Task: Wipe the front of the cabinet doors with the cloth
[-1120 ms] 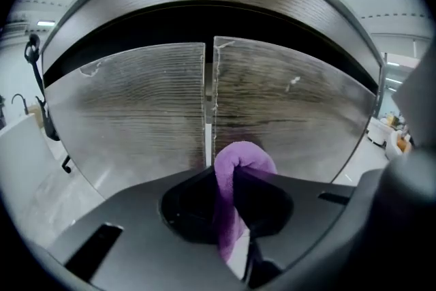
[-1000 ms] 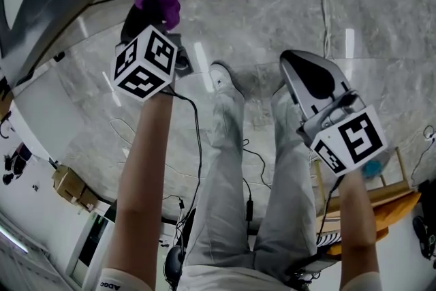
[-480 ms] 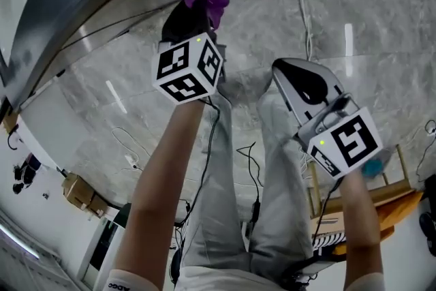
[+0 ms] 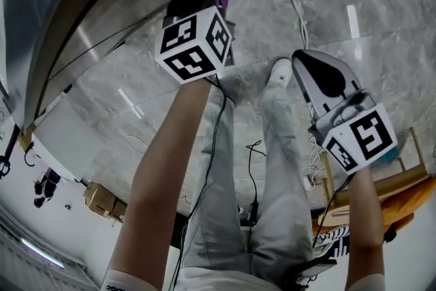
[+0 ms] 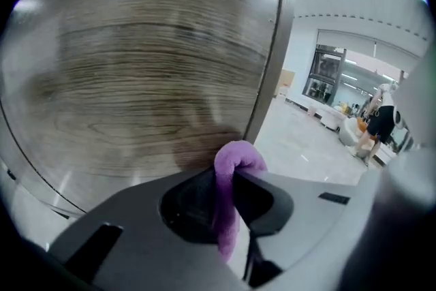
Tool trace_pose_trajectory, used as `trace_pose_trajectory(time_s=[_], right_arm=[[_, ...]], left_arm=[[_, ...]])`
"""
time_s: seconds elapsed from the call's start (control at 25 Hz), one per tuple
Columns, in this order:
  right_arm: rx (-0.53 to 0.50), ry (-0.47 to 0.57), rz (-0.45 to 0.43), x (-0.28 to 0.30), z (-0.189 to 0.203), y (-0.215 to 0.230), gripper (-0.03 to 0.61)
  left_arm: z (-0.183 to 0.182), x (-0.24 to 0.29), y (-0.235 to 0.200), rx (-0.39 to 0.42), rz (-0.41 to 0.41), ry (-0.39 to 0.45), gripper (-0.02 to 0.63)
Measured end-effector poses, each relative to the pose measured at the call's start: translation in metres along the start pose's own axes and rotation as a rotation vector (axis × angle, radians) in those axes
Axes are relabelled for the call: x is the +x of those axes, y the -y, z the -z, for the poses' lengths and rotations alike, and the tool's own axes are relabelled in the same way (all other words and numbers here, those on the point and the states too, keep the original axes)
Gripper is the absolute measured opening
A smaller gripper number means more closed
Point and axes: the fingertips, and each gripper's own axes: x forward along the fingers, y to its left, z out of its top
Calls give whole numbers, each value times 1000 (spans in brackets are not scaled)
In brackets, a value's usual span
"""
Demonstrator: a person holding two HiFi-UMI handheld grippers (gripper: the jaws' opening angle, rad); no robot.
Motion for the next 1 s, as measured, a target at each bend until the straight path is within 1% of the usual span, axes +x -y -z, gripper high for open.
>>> trace_pose_trajectory(time_s=[0.16, 0.28, 0.36, 0.44, 0.64, 0.76, 1.0], right_arm=[[26, 28, 34, 2, 4, 2, 28], [32, 42, 39, 5, 1, -2, 28], [33, 44, 37, 11, 2, -8, 28], [34, 43, 34, 19, 6, -18, 28], [36, 33, 20, 40, 24, -51, 28], [33, 25, 11, 54, 35, -71, 28], [36, 30, 12, 84, 43, -95, 28]], left_arm=[[-2, 7, -6, -7, -1, -1, 46], [-3, 9, -9, -1, 3, -5, 46], [-3, 7, -19, -8, -3, -8, 46], [-1, 4, -35, -7, -10, -9, 46], [8, -9, -75, 42, -12, -21, 46], [12, -21, -105, 45, -23, -26, 46], [26, -43, -179, 34, -91, -47, 46]])
